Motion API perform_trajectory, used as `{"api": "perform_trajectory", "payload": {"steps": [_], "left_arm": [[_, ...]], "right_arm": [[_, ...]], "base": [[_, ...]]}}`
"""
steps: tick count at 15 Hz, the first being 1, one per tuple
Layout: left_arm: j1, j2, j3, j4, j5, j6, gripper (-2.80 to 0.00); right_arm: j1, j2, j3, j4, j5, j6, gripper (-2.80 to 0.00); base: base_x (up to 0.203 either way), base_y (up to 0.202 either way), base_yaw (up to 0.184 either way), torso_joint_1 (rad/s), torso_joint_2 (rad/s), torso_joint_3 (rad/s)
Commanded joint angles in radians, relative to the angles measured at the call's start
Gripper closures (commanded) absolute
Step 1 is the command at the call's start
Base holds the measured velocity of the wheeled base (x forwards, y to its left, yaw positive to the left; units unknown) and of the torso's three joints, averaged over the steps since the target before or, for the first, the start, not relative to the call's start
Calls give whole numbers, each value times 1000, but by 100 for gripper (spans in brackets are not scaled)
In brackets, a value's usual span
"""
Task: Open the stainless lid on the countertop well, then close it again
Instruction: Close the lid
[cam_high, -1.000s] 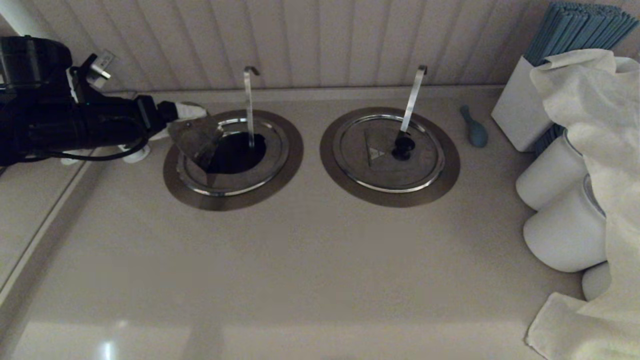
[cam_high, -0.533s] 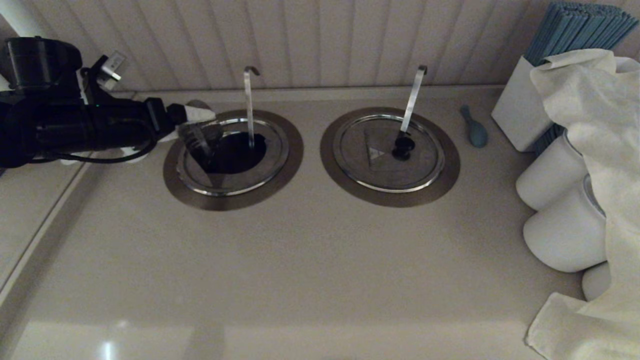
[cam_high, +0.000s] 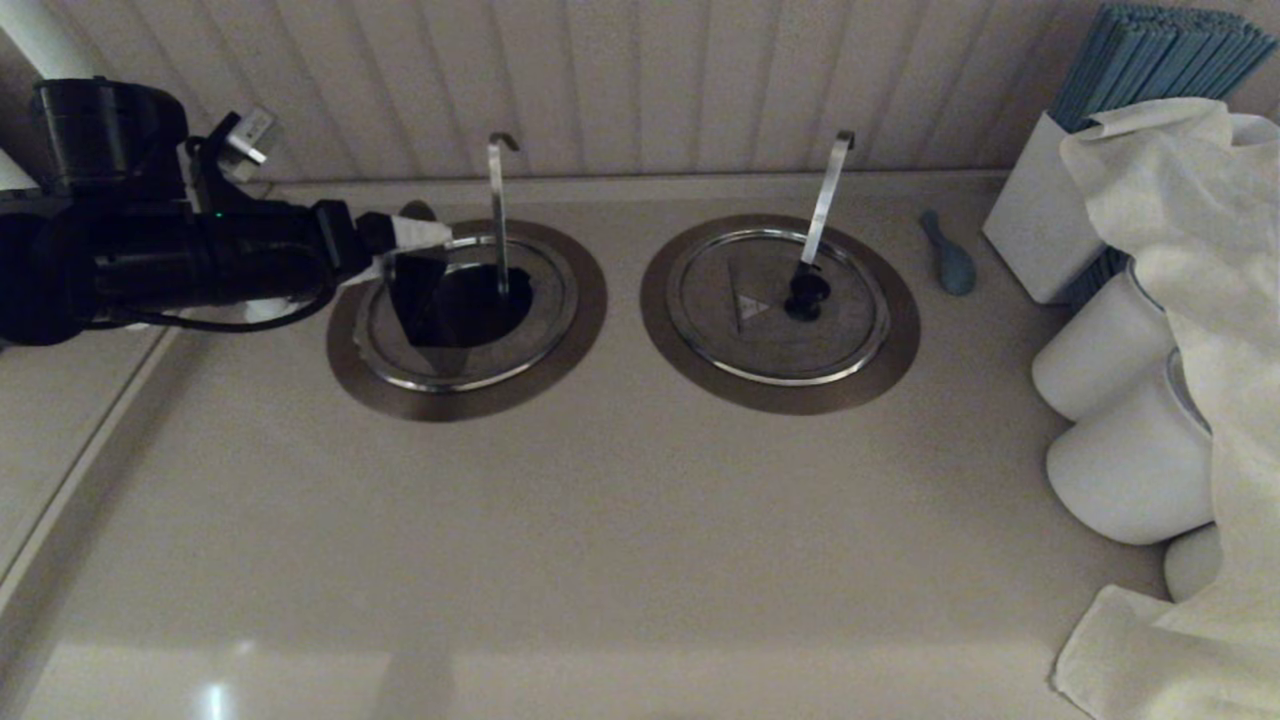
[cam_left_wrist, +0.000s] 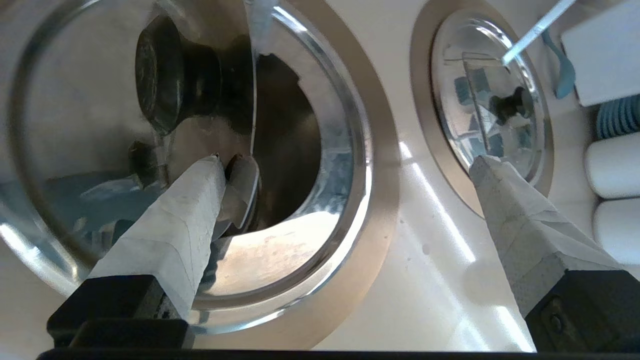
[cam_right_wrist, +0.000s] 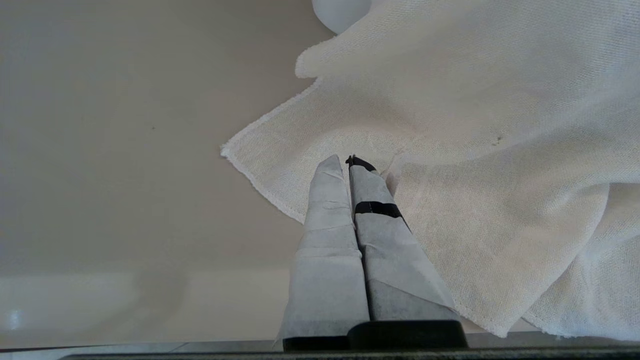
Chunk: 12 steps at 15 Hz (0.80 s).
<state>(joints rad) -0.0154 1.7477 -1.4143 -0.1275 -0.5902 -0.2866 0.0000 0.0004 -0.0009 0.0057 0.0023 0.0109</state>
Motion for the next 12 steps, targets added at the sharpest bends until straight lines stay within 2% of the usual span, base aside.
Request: {"api": "perform_trajectory", "payload": {"steps": [1, 12], "left_arm": [[-7, 0, 5, -3, -3, -2, -280], [-21, -19, 9, -3, -2, -3, -280]], "right_arm": [[0, 0, -1, 0, 0, 0, 0], [0, 0, 1, 0, 0, 0, 0]], "base": [[0, 0, 0, 0, 0, 0], [0, 0, 0, 0, 0, 0]]}}
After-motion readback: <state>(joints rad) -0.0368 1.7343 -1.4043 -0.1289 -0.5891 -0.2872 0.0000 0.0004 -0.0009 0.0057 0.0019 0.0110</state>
